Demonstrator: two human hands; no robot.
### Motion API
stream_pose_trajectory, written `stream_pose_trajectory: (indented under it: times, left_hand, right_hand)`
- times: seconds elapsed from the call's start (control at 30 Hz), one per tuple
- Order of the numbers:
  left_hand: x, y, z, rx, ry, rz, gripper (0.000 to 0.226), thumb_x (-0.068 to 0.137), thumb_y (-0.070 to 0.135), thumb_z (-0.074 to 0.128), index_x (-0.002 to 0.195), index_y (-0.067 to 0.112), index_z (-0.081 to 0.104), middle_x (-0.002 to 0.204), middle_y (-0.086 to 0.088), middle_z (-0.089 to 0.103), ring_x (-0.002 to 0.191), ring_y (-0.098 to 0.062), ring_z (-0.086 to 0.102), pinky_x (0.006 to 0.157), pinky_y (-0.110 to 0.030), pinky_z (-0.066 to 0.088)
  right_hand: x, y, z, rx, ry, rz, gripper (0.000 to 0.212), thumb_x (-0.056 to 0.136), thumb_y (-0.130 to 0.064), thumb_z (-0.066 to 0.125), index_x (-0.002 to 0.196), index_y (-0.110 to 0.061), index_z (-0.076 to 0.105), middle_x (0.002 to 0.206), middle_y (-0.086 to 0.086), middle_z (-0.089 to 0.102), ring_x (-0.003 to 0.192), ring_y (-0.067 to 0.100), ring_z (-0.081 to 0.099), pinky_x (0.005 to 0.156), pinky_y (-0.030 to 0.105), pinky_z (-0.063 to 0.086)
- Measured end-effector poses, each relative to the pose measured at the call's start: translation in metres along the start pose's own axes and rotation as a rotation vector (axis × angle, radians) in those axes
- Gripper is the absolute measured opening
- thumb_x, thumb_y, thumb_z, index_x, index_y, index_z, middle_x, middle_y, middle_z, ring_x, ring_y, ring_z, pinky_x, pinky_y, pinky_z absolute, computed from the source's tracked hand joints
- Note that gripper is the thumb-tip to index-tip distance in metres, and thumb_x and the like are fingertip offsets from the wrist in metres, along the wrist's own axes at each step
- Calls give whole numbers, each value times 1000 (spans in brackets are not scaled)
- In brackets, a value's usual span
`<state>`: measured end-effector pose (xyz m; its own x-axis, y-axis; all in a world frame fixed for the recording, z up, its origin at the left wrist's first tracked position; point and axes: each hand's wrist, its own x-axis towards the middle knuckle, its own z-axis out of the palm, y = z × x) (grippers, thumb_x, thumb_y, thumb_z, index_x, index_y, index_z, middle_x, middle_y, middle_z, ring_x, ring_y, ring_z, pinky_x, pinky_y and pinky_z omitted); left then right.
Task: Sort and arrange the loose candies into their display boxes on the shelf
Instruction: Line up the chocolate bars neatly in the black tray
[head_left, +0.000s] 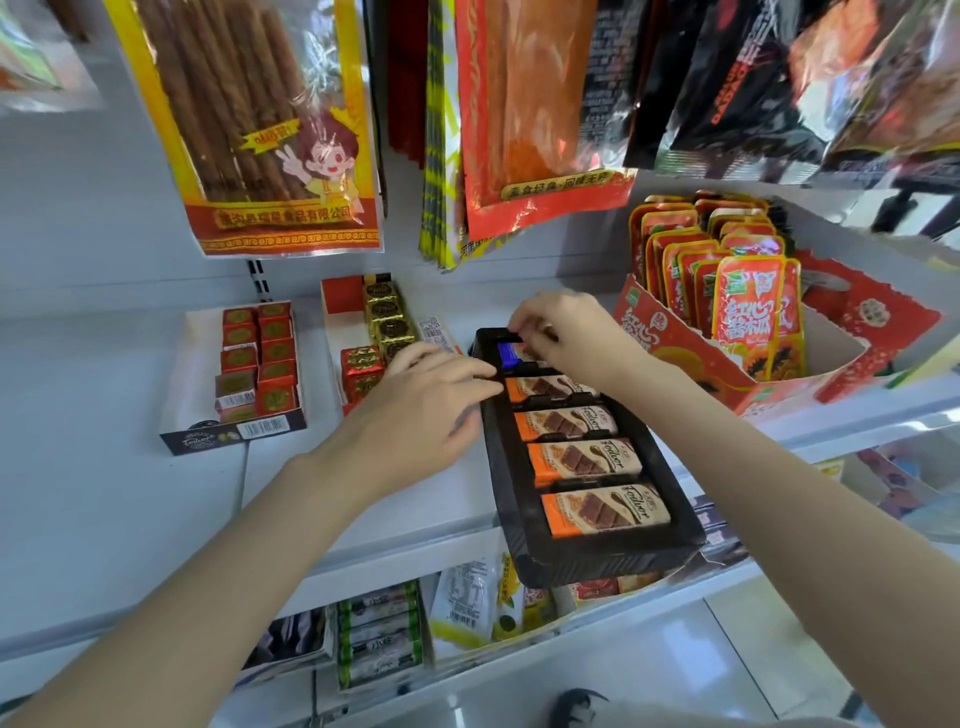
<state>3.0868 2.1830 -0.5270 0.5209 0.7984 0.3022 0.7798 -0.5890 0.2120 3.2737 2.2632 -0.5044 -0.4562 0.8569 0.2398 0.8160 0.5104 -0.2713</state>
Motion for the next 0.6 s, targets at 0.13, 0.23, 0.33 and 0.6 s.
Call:
stream_pose_trajectory:
  times: [0.13,0.23,0.33,0.6]
  left_hand:
    - [-13,-18,-10,69,141,-94,42,83,24,33,110,18,65,116,1,62,110,-16,46,100,-34,27]
    - [-21,-26,-12,95,112,-157,44,82,27,32,109,17,65,116,-2,62,111,-21,43,94,-45,37]
    - [-21,-29,-10,77,50,-197,49,84,33,27,108,18,67,114,1,63,110,-27,52,93,-44,38]
    - [-22,-26,-13,47,61,-222,38,91,25,36,116,19,64,123,4,58,121,-20,42,103,-35,22]
  right_hand:
    - [25,-28,14,-57,-224,-42,42,87,-27,58,128,-16,51,129,5,56,122,26,45,102,40,34]
    - [33,-43,29,-209,-427,16,53,87,-38,54,137,-31,37,132,2,52,127,29,38,110,52,17]
    - [32,-52,36,-276,-365,39,41,86,-39,54,126,-29,48,120,6,57,125,32,35,109,54,9]
    - [23,-59,51,-89,6,155,38,79,-30,62,110,-12,51,103,10,64,108,32,46,93,39,30]
